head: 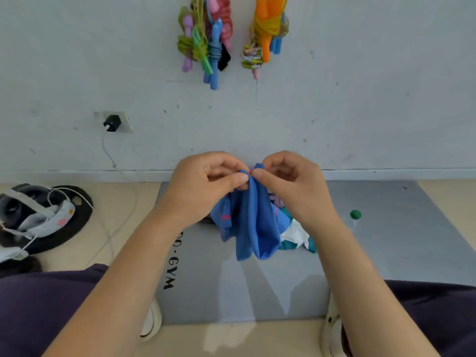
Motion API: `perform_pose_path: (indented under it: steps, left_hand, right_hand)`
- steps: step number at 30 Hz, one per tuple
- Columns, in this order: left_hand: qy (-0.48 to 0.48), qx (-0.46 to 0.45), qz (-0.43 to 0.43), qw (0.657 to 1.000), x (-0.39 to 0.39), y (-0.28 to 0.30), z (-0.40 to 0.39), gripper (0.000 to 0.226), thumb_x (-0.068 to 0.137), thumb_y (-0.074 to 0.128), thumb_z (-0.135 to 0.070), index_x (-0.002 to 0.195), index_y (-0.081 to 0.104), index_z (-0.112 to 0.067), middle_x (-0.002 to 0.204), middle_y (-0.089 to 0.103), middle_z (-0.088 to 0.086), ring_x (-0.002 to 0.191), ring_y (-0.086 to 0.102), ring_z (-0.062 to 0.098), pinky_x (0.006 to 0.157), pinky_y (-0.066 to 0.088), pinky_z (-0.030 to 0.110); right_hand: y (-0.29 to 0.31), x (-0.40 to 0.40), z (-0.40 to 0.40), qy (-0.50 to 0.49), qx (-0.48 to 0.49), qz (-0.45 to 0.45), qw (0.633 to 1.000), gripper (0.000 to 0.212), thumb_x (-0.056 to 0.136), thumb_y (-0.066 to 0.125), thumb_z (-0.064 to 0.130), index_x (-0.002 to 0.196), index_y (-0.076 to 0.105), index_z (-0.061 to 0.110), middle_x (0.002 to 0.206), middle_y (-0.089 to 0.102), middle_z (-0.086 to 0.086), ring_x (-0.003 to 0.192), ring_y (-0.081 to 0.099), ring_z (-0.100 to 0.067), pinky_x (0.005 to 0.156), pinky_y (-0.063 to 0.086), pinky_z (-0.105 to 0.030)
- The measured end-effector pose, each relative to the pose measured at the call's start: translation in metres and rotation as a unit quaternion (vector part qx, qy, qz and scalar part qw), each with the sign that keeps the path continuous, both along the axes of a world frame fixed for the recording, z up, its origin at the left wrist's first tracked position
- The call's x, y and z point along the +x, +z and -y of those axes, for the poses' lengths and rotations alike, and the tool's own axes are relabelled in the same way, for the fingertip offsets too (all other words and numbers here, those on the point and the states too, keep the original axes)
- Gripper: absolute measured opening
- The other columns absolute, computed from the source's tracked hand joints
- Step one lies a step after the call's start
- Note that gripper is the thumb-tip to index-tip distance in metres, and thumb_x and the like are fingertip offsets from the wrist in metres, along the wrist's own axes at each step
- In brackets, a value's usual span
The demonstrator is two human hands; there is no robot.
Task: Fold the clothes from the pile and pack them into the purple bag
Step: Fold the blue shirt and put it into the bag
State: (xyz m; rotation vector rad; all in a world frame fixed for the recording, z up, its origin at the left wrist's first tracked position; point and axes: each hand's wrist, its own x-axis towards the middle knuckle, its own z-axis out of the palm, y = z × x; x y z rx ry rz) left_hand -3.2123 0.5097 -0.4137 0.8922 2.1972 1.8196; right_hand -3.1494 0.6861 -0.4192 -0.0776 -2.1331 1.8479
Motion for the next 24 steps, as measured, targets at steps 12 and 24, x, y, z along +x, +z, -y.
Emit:
perform_pose_path:
  steps: [12, 24]
  left_hand:
    - [-0.006, 0.022, -0.018, 1.0, 0.033, 0.006, 0.014, 0.017, 0.078, 0.078, -0.01, 0.084, 0.071, -0.024, 0.079, 0.074, -0.002, 0.07, 0.07, 0.015, 0.061, 0.056, 0.022]
    - [0.021, 0.045, -0.054, 0.997, 0.038, 0.0, 0.011, 0.016, 0.072, 0.082, -0.017, 0.075, 0.074, -0.032, 0.077, 0.074, -0.007, 0.073, 0.071, 0.013, 0.07, 0.059, 0.026]
  right_hand:
    - [0.006, 0.038, 0.015, 0.041, -0.04, 0.0, 0.998, 0.006, 0.086, 0.072, 0.014, 0.085, 0.075, 0.019, 0.089, 0.076, -0.003, 0.078, 0.068, -0.009, 0.065, 0.05, -0.017]
    - [0.011, 0.046, 0.011, 0.104, -0.043, 0.001, 0.994, 0.012, 0.091, 0.065, 0.007, 0.092, 0.074, 0.014, 0.096, 0.076, -0.003, 0.091, 0.071, -0.015, 0.078, 0.053, -0.019]
